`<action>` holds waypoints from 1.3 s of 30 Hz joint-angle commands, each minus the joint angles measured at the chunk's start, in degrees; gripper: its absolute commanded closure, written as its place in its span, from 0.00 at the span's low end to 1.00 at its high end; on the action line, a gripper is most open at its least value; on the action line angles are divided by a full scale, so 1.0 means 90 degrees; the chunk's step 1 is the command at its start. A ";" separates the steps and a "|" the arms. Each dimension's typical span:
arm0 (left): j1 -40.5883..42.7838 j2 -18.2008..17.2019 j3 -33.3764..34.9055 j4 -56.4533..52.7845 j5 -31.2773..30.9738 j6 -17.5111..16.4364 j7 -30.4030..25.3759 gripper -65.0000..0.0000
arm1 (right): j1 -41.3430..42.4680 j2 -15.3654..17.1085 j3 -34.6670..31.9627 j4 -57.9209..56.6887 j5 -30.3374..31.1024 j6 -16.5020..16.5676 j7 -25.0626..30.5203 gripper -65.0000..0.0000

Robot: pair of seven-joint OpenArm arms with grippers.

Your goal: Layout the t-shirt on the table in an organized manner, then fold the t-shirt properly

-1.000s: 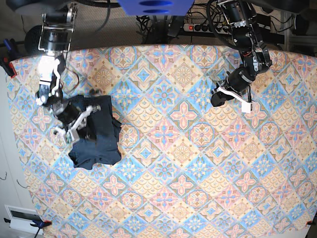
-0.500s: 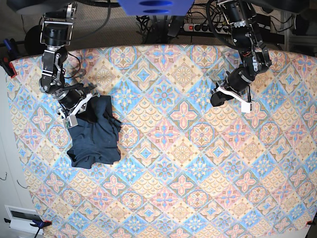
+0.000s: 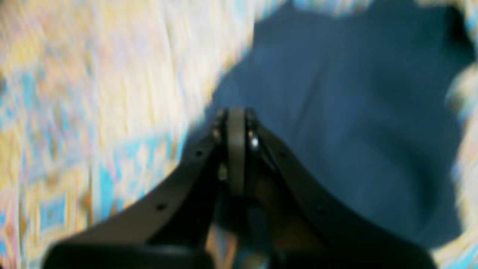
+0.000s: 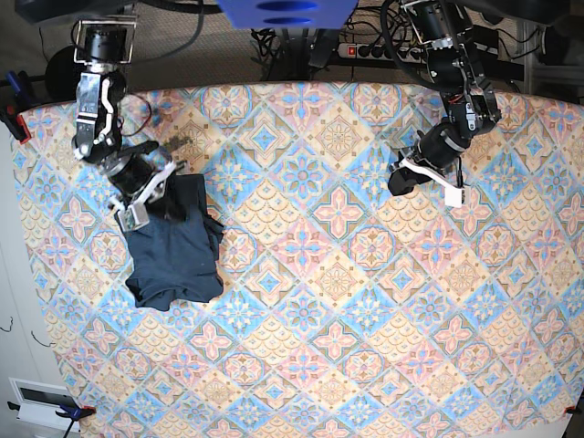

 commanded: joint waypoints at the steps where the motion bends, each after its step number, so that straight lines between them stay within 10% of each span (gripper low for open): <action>1: -0.0053 -0.0029 -0.0002 0.0133 -0.0132 -0.0058 -0.0076 1.00 | 0.0102 0.0083 0.0036 0.0111 0.0148 0.0016 0.0247 1.00; 14: 0.0025 -0.0049 -0.0002 0.0504 -0.0132 -0.0058 -0.0066 1.00 | 0.0024 0.0083 -0.0443 -0.0348 0.0167 0.0016 0.0277 1.00; 31: 0.1490 -0.0459 -0.0021 0.2399 -0.0084 -0.0029 -0.0095 1.00 | -0.2184 0.0073 0.2263 0.2582 0.0187 0.0016 -0.0730 1.00; 39: 0.2887 -0.0616 -0.1184 0.2946 -0.0123 -0.0048 -0.0076 1.00 | -0.3405 0.0073 0.2810 0.2670 0.0187 0.0016 -0.0749 1.00</action>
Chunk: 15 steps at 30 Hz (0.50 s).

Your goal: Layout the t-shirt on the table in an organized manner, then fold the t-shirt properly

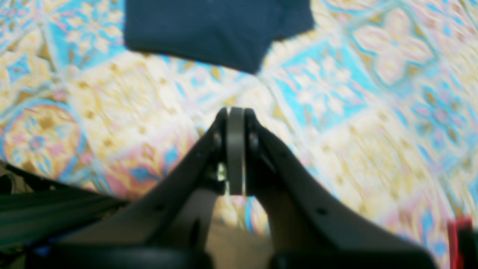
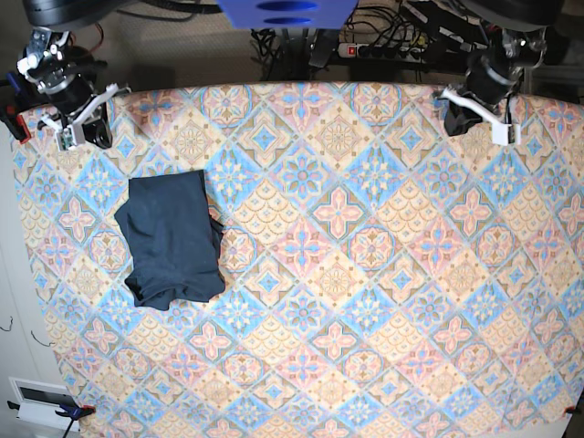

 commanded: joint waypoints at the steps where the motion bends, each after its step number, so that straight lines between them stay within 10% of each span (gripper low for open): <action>1: 0.0283 -0.0038 -0.0186 0.0249 -0.0145 -0.0061 -0.0105 1.00 | -0.0229 0.0051 0.0105 0.0091 0.0097 0.0048 0.0081 1.00; 15: 0.2734 0.0002 -0.0694 0.0288 -0.0086 -0.0070 -0.0124 1.00 | -0.1919 0.0051 0.0496 -0.0446 0.0077 0.0048 0.0081 1.00</action>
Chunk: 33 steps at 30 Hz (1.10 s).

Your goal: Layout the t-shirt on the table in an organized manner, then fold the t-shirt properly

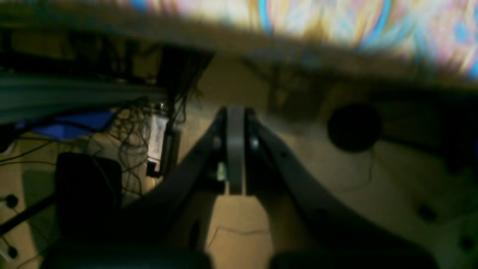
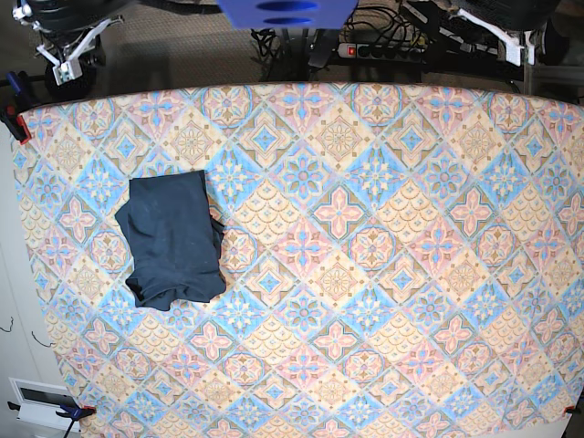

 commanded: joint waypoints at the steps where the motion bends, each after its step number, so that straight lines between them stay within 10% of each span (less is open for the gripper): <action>1: 0.0187 -0.0020 -0.0017 0.0072 -0.0081 -0.0044 -0.0090 1.00 | -0.0071 0.0083 0.0022 -0.0144 0.0068 -0.0001 0.0094 1.00; 8: 0.0129 -0.0050 0.0638 -0.0798 0.0212 -0.0044 -0.0217 1.00 | -0.0042 0.0102 -0.0887 -0.1853 0.0048 -0.0001 0.0133 1.00; 22: -0.1737 -0.0011 0.3138 -0.4871 0.2127 0.0005 -0.2816 1.00 | 0.2195 0.0102 -0.1971 -0.4628 -0.1339 -0.0001 0.0152 1.00; 33: -0.3710 -0.0011 0.4477 -0.8544 0.2791 0.0005 -0.4887 1.00 | 0.4041 0.0092 -0.3563 -0.8535 -0.1368 -0.0001 0.2291 0.99</action>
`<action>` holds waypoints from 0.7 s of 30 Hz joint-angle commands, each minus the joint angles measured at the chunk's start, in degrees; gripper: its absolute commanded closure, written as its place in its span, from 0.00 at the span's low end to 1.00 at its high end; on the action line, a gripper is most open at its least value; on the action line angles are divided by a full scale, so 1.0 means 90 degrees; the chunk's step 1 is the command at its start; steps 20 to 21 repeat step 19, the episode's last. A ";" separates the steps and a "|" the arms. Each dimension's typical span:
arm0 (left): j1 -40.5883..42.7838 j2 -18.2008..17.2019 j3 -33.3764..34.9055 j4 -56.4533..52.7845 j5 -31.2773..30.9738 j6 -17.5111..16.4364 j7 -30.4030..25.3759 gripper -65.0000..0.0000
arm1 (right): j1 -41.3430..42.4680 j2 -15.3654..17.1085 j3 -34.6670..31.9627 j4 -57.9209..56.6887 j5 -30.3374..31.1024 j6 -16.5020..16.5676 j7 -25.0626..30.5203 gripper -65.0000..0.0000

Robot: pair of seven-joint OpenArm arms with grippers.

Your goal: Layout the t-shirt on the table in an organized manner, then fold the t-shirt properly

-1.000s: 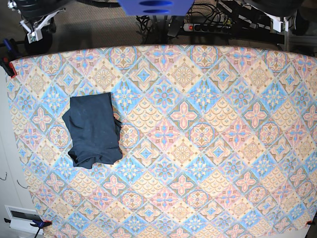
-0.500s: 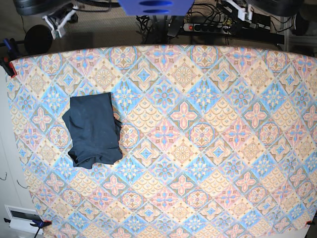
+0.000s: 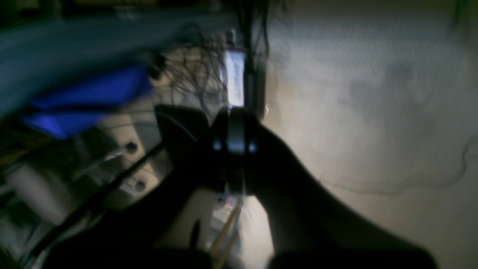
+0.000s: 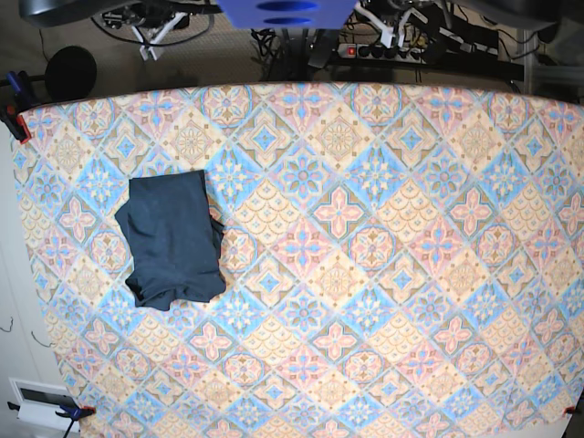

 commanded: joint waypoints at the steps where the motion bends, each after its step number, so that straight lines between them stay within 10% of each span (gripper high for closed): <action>1: -0.0197 -0.0042 0.0113 -0.0352 -0.0016 -0.0046 -0.0159 1.00 | 0.0115 0.0087 -0.0015 -0.0140 0.0062 0.0065 0.0233 0.99; 9: -0.1418 0.0144 0.1500 -0.2403 -0.0007 -0.0026 -0.1370 1.00 | 0.0574 -0.0977 -0.0015 -0.1020 0.0072 -0.0419 0.0760 0.99; 12: -0.1418 0.0163 0.1686 -0.2394 -0.0056 0.0511 -0.1683 1.00 | 0.0662 -0.1212 -0.0005 -0.1039 0.0072 -0.0458 0.0800 0.99; 21: -0.1594 0.0339 0.1696 -0.2413 -0.0056 0.1429 -0.1771 1.00 | 0.0877 -0.1270 0.0004 -0.1049 0.0111 -0.0468 0.0780 0.99</action>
